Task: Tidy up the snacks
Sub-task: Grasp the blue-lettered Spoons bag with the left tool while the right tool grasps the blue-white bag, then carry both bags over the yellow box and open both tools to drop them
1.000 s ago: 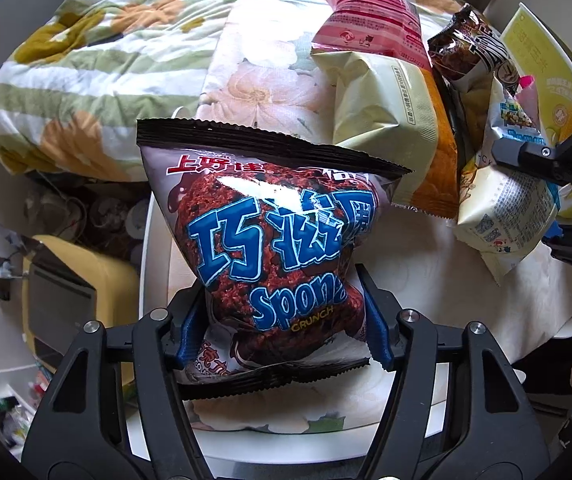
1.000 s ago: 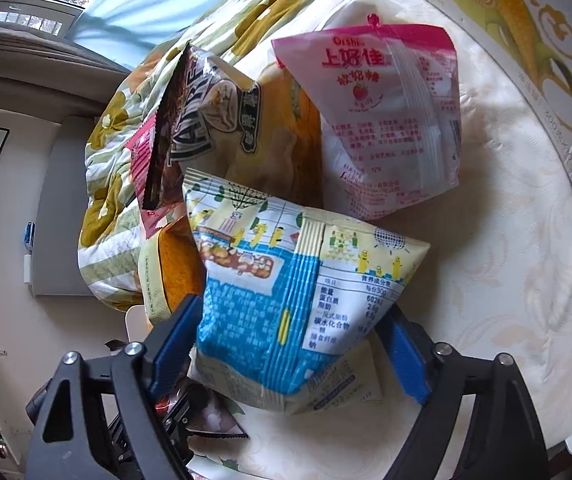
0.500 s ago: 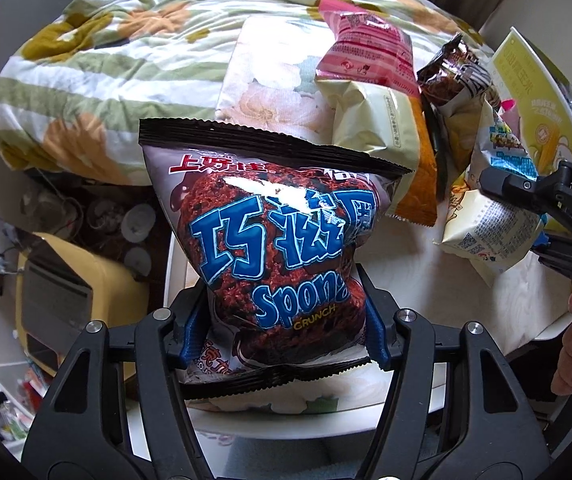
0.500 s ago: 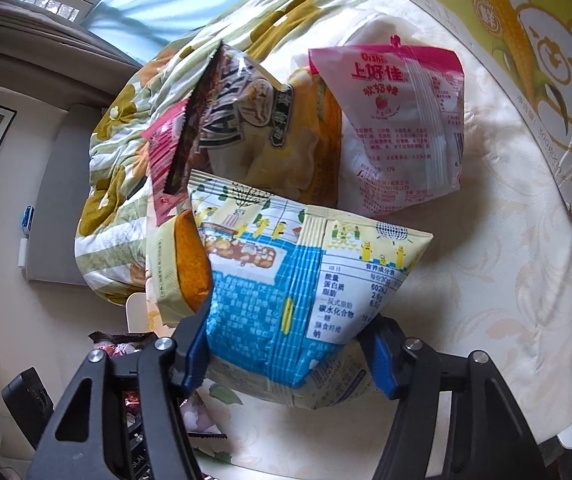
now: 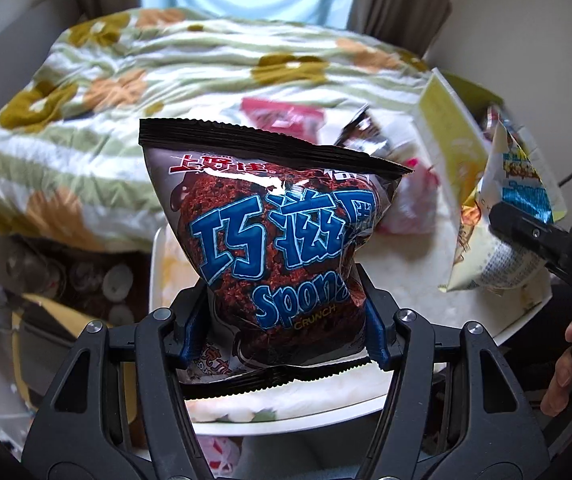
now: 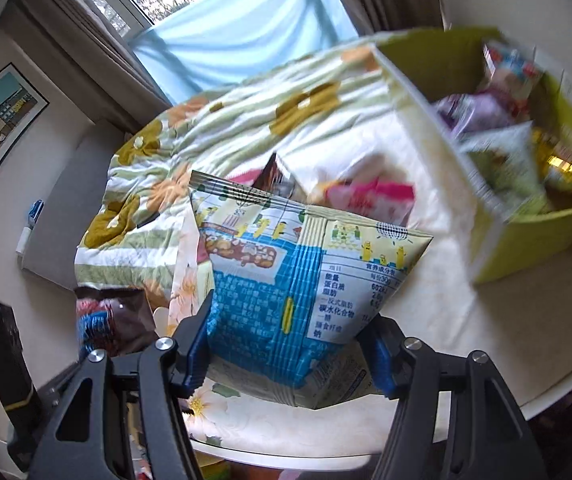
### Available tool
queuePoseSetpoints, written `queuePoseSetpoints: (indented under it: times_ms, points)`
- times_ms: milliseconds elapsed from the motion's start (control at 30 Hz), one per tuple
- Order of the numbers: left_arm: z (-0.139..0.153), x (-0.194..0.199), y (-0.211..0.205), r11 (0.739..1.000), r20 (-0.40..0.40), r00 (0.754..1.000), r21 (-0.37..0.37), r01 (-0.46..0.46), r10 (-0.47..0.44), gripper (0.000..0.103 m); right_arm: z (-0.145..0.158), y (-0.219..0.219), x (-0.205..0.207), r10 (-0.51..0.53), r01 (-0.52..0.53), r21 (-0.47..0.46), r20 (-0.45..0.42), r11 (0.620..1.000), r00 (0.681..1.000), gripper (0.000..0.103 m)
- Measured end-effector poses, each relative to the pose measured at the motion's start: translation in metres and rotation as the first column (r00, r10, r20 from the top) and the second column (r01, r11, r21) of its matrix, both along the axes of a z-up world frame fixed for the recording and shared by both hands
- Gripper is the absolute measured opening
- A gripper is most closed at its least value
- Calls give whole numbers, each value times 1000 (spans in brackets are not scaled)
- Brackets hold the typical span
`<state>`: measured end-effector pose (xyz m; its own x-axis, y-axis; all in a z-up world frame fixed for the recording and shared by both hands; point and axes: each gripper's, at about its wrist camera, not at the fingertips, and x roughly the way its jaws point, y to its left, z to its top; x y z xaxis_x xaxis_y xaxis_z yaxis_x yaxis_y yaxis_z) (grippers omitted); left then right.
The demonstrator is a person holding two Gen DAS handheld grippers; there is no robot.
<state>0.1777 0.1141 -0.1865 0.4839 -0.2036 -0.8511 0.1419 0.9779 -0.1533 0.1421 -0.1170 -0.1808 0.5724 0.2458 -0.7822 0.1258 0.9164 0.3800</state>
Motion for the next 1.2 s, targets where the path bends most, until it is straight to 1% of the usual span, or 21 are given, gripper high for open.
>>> queuePoseSetpoints:
  times_ms: [100,300,367,500,600,767,867,1000,1200]
  points:
    - [24,5,-19,999,49,998,-15,37,-36,59,24,-21,-8,-27,28,-23,43,999,999,60]
    - [67,14,-72,996,153,985,-26,84,-79,59,52,-73,-12,-73,77,-41,101,996,992,60]
    - [77,18,-93,996,176,981,-25,90,-84,59,61,-95,-9,-71,79,-59,118,995,990,60]
    - [91,30,-146,993,195,976,-40,109,-99,59,70,-140,-4,-73,82,-59,131,995,989,60]
    - [93,41,-192,991,192,975,-49,124,-113,59,73,-173,1,-63,75,-88,134,993,989,60]
    - [89,60,-265,991,183,976,-45,124,-114,59,65,-225,21,-25,38,-113,108,993,994,60]
    - [82,73,-302,992,156,982,-50,116,-107,59,58,-250,36,7,4,-123,83,992,997,60]
    - [70,90,-338,994,128,987,-40,105,-99,59,48,-273,52,39,-32,-117,59,993,997,60]
    - [54,118,-361,993,77,990,-22,120,-118,59,31,-292,70,56,-53,-83,25,995,998,60]
